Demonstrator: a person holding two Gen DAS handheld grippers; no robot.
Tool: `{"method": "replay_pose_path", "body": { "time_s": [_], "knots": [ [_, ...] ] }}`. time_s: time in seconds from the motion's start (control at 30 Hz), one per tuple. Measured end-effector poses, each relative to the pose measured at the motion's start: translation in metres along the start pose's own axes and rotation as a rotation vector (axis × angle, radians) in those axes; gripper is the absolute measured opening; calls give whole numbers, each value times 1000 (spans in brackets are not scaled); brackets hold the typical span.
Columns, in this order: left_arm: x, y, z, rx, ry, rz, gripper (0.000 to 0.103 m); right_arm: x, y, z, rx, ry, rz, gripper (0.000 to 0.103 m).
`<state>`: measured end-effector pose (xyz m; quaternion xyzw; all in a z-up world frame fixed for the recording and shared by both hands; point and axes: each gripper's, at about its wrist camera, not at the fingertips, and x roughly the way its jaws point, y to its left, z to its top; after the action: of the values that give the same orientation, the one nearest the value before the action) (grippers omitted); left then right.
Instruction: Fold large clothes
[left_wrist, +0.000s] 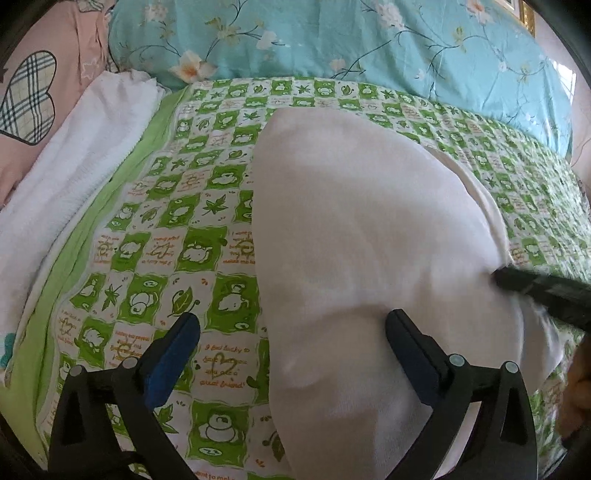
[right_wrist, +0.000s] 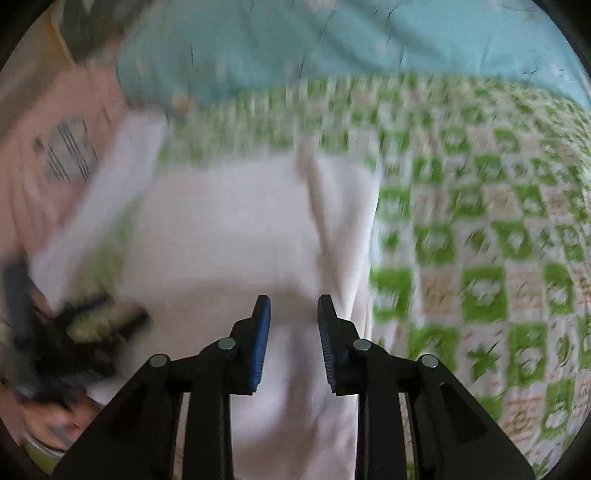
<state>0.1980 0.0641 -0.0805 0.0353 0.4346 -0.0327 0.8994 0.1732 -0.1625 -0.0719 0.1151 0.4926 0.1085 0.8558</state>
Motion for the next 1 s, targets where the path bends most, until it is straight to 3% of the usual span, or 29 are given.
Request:
{"method": "replay_pose_path", "body": {
  "time_s": [0.1, 0.23, 0.37, 0.6, 0.8, 0.83, 1.0],
  "knots": [
    [-8, 5, 0, -21, 9, -6, 101, -3, -8, -1, 59, -18, 41, 28],
    [-34, 5, -8, -21, -14, 14, 100, -38, -1, -5, 53, -67, 70, 30],
    [-56, 1, -24, -33, -13, 18, 100, -69, -1, -21, 59, -105, 98, 44],
    [-81, -7, -64, -26, 10, 19, 100, -93, 7, -57, 25, -85, 99, 47],
    [-90, -8, -86, 0, 39, 30, 100, -106, 13, -84, -23, -69, 70, 69],
    [-93, -8, -90, 6, 42, 31, 100, -108, 15, -88, -38, -66, 63, 77],
    [-112, -4, -98, 24, 31, 21, 100, -117, 24, -103, -114, -29, 49, 79]
  ]
}}
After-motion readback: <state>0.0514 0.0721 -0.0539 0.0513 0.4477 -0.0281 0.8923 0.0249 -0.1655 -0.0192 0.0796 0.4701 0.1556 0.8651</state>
